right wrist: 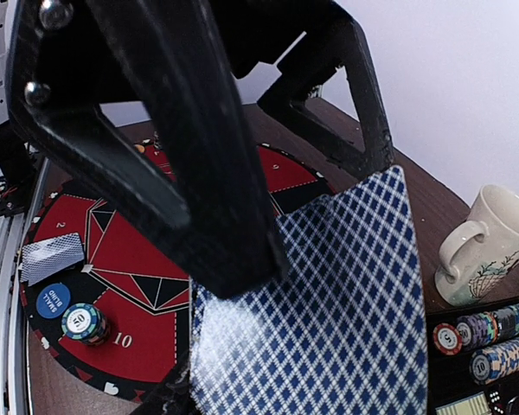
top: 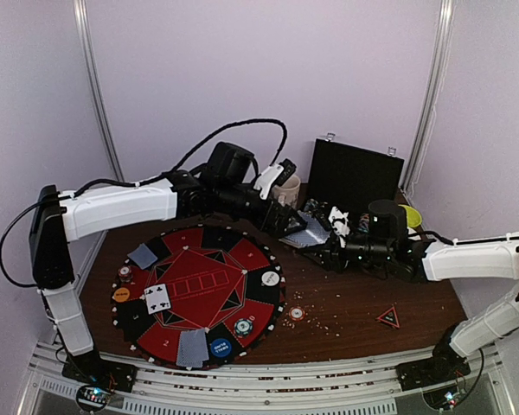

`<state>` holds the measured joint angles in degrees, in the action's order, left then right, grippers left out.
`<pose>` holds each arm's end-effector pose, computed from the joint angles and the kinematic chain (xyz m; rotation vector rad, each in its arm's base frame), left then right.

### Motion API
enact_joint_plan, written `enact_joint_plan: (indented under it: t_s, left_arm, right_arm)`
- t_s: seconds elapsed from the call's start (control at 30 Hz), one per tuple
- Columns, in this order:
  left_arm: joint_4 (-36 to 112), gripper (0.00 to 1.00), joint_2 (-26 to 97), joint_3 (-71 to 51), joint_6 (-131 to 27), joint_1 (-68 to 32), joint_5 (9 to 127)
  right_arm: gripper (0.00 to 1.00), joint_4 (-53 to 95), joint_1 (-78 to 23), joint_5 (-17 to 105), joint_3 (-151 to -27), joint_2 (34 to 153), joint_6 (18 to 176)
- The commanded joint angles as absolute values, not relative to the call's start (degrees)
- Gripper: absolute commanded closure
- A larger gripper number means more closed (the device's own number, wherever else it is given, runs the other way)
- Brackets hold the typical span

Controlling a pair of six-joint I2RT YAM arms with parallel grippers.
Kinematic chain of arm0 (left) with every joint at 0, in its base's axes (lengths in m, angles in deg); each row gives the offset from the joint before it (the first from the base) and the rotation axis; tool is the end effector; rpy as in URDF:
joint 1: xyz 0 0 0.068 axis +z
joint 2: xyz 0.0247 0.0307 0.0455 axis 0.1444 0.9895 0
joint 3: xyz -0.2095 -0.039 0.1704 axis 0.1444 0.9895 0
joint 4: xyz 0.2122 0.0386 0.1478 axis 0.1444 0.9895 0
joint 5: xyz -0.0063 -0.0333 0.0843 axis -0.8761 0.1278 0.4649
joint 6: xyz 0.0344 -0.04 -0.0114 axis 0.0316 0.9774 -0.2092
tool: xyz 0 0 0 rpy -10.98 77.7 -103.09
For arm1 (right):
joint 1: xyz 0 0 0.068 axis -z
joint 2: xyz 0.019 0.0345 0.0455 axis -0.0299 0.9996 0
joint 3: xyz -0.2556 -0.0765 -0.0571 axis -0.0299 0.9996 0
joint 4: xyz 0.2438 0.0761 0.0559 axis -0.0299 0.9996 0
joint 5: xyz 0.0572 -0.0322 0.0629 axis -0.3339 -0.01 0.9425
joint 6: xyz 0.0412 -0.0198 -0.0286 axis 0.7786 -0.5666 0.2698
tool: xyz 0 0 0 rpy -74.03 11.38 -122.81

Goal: Distribute texas hold em gaming equipment
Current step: Pick up the poker card from the face-down deck piles.

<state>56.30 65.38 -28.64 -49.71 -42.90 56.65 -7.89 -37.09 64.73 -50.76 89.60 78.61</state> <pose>0.2636 -0.3469 0.3090 0.9194 2.0555 -1.0163 0.2161 0.1955 0.2393 -1.0877 1.4505 0.7839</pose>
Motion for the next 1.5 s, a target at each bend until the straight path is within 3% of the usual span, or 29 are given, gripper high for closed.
enact_joint_plan:
  t_s: [0.0, 0.13, 0.3, 0.5, 0.7, 0.9, 1.23, 1.47]
  left_arm:
    - [61.4, 0.02, 70.5, -33.7, -53.9, -42.4, 56.0]
    - [63.5, 0.08, 72.2, -36.2, -54.0, -42.2, 57.1]
    - [59.4, 0.27, 67.7, -30.9, -54.0, -41.5, 59.4]
    - [60.4, 0.34, 66.0, -28.7, -55.1, -40.9, 59.8]
    - [58.3, 0.28, 64.9, -27.9, -55.5, -40.9, 56.6]
    - [56.8, 0.15, 63.1, -27.1, -56.1, -40.7, 53.4]
    - [55.2, 0.09, 58.8, -24.5, -53.9, -35.8, 48.5]
    - [54.3, 0.38, 61.0, -24.8, -52.1, -35.3, 40.1]
  right_arm:
    - [0.53, -8.8, -37.2, 65.6, -52.0, 88.9, 78.6]
    - [0.53, -8.8, -37.2, 65.4, -51.9, 88.9, 78.5]
    - [0.53, -8.8, -37.2, 65.1, -51.7, 88.8, 78.3]
    - [0.53, -9.1, -37.2, 65.1, -51.8, 89.2, 78.6]
    - [0.53, -9.2, -37.2, 65.2, -51.9, 89.3, 78.8]
    - [0.53, -9.2, -37.2, 65.2, -51.7, 89.0, 78.9]
    - [0.53, -9.0, -37.2, 65.2, -51.7, 88.9, 78.9]
    - [0.53, -8.9, -37.2, 65.2, -51.8, 89.0, 78.9]
